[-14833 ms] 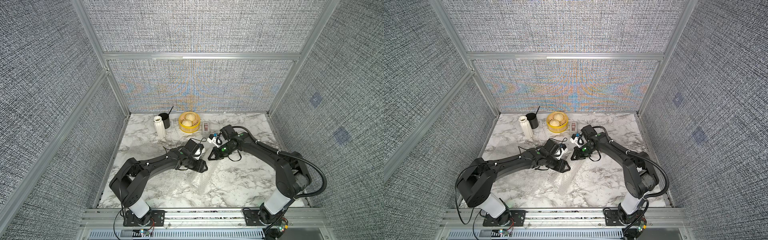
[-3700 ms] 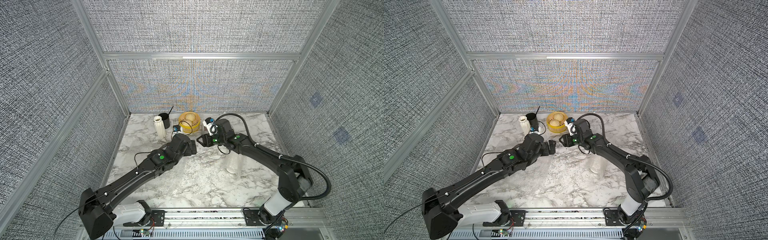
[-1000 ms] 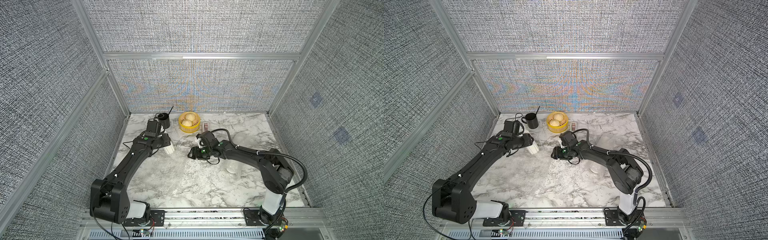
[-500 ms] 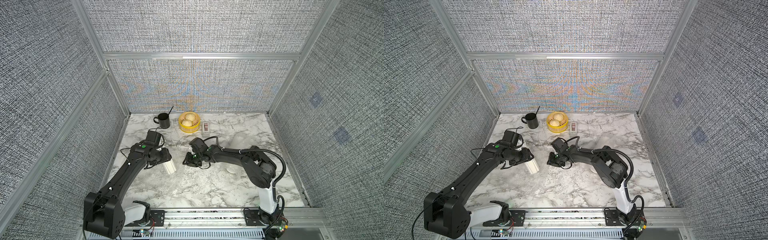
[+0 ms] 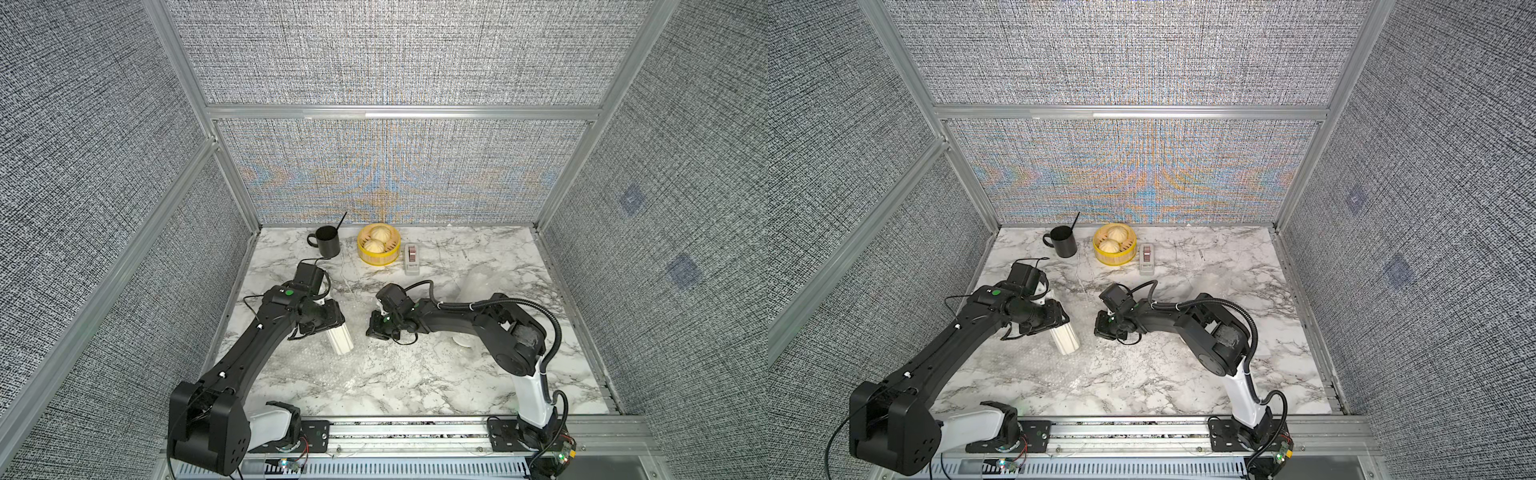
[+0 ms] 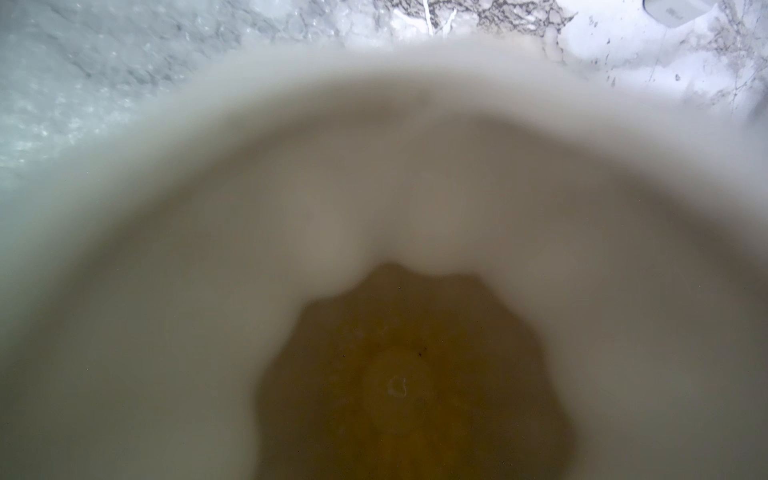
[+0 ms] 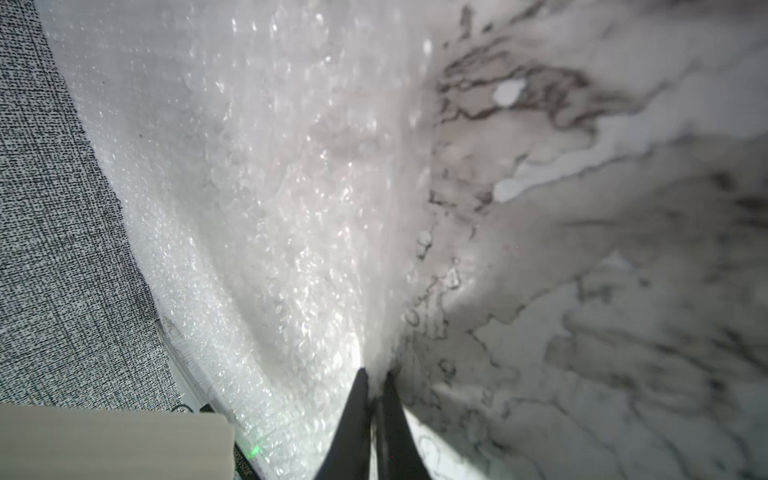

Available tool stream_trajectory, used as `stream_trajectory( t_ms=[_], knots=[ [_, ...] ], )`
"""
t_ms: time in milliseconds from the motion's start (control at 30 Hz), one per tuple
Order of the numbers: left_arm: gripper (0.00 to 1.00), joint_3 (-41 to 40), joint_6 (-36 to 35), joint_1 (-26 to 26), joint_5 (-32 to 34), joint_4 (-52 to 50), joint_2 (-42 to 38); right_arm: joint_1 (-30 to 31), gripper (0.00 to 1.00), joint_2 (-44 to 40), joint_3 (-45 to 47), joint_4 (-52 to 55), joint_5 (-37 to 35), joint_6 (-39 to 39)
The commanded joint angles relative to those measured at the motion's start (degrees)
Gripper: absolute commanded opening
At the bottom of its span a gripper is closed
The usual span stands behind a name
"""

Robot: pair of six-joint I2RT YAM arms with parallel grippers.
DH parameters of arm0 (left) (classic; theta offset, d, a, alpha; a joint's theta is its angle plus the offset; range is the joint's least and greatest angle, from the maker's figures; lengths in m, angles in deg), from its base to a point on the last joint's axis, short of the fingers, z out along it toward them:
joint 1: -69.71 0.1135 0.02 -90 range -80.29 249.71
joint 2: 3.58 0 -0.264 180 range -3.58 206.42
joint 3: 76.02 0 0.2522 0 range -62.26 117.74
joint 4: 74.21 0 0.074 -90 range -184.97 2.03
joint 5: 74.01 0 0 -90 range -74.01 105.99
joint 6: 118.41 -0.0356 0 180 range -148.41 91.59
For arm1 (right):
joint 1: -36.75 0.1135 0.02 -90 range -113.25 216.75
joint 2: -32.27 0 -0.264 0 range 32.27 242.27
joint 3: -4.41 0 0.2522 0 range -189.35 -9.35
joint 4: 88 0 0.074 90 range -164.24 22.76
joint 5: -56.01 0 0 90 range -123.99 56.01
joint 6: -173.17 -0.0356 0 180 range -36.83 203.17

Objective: Wrap vases in bubble wrap
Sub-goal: Move the bubble wrap to the center of the board.

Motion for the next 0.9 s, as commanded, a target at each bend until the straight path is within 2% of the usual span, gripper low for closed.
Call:
stream_trajectory(
  t_ms=[0, 67, 233, 433, 567, 667, 733, 867],
  knots=[
    [0.02, 0.75, -0.86, -0.1, -3.32, 0.1, 0.27, -0.93, 0.0, -1.02, 2.33, -4.1, 1.12, -0.93],
    [0.0, 1.46, -1.63, -0.83, -4.96, -0.58, 0.99, -1.57, 0.0, -2.71, 4.1, -5.96, 2.16, -0.69],
    [0.0, 2.85, -2.44, -4.96, -8.39, -0.13, 4.38, -3.95, 0.0, -5.99, 5.91, 0.12, 6.76, 2.54],
    [0.0, 4.53, -1.14, -11.33, -14.1, 5.21, 10.68, -9.28, 0.0, -12.83, 10.71, 11.15, 12.07, 13.15],
    [0.0, 7.37, -0.11, -14.3, -19.07, 8.74, 17.4, -13.61, 0.0, -17.05, 11.79, 20.01, 11.99, 20.0],
    [0.0, 11.23, 0.11, -16.85, -20.27, 9.62, 21.96, -17.17, 0.0, -18.02, 11.54, 24.57, 13.09, 24.17],
    [0.0, 13.66, 0.05, -18.44, -21.15, 10.0, 25.13, -18.71, 0.0, -18.02, 9.96, 28.74, 9.94, 27.05],
    [0.0, 17.28, 1.48, -19.91, -23.77, 12.14, 31.06, -20.17, 0.0, -16.67, 7.33, 30.39, 7.65, 30.19]
  ],
)
